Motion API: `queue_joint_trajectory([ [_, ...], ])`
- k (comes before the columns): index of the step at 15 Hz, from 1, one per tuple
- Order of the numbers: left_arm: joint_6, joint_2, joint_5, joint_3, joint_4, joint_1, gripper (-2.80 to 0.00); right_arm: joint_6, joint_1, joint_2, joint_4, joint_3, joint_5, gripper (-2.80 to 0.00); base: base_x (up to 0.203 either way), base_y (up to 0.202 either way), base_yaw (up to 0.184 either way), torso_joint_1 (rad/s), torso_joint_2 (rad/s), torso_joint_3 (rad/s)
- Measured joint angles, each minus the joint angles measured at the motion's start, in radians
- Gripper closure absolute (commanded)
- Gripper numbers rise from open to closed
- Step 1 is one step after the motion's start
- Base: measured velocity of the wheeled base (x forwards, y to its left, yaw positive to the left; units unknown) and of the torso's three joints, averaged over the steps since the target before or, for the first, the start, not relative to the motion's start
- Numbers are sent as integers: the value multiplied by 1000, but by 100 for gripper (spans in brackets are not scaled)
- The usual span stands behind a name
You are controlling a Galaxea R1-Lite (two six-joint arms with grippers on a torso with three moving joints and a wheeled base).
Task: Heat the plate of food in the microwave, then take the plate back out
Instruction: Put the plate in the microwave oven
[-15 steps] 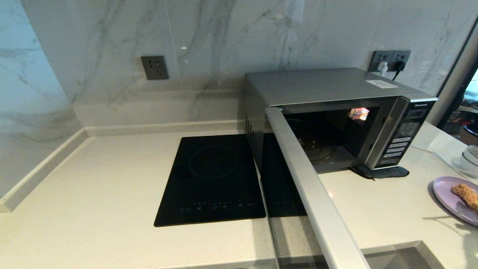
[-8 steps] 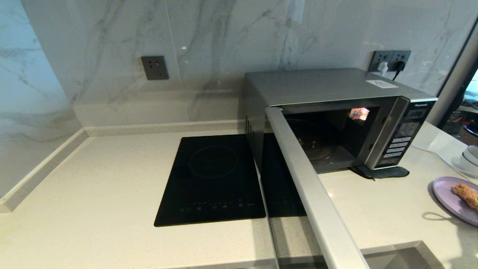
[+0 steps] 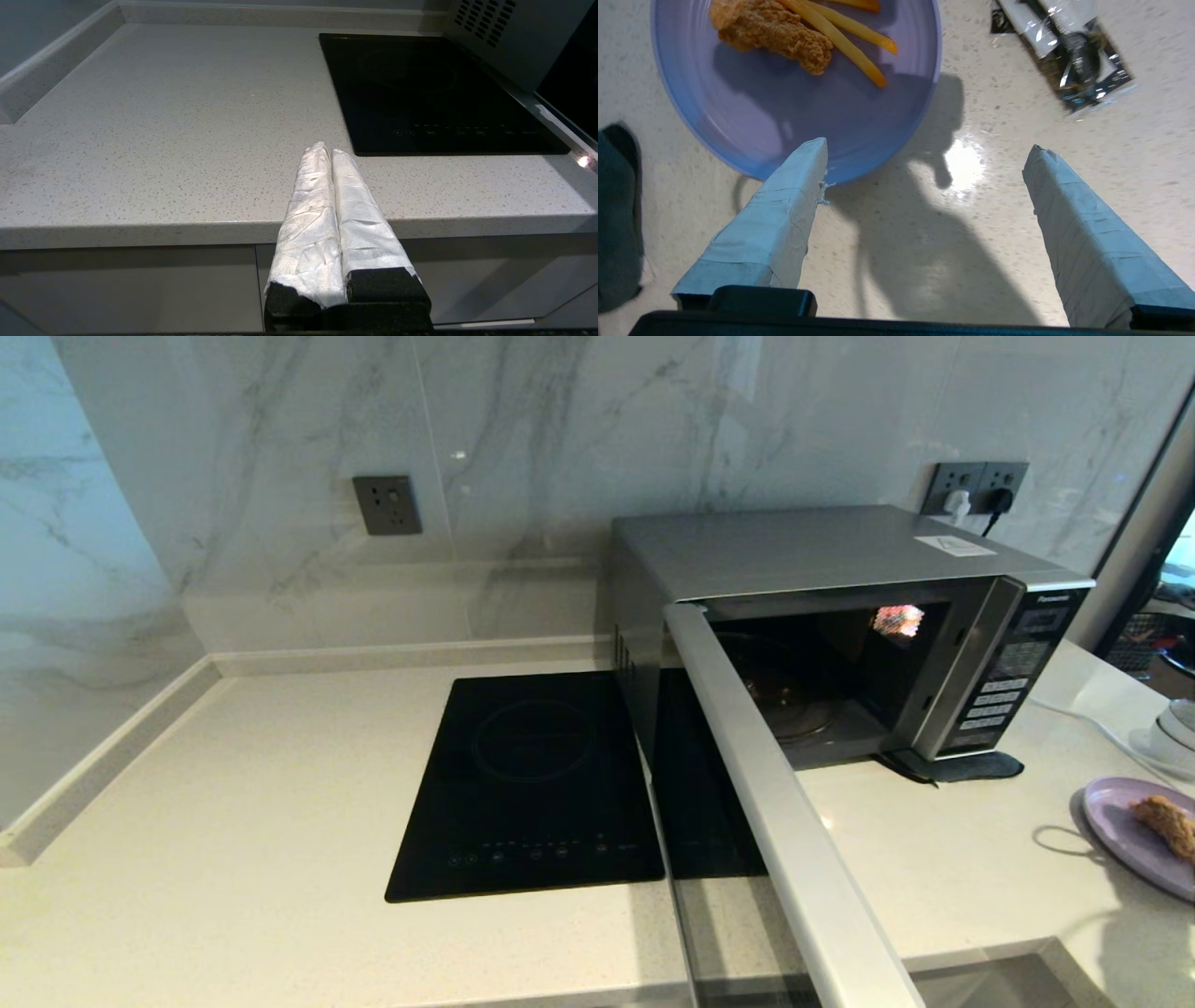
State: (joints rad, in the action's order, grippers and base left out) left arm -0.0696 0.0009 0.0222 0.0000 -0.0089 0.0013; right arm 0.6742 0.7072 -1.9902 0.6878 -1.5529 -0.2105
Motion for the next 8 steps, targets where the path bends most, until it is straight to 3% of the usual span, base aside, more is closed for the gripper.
queue_joint_trajectory([
  [6,0,0,0,0,0,0,0,220,-19,-149,0,-85,197,-280,0,0,0,0,0,0],
  [8,0,0,0,0,0,0,0,248,-22,-177,0,-98,244,-280,0,0,0,0,0,0],
])
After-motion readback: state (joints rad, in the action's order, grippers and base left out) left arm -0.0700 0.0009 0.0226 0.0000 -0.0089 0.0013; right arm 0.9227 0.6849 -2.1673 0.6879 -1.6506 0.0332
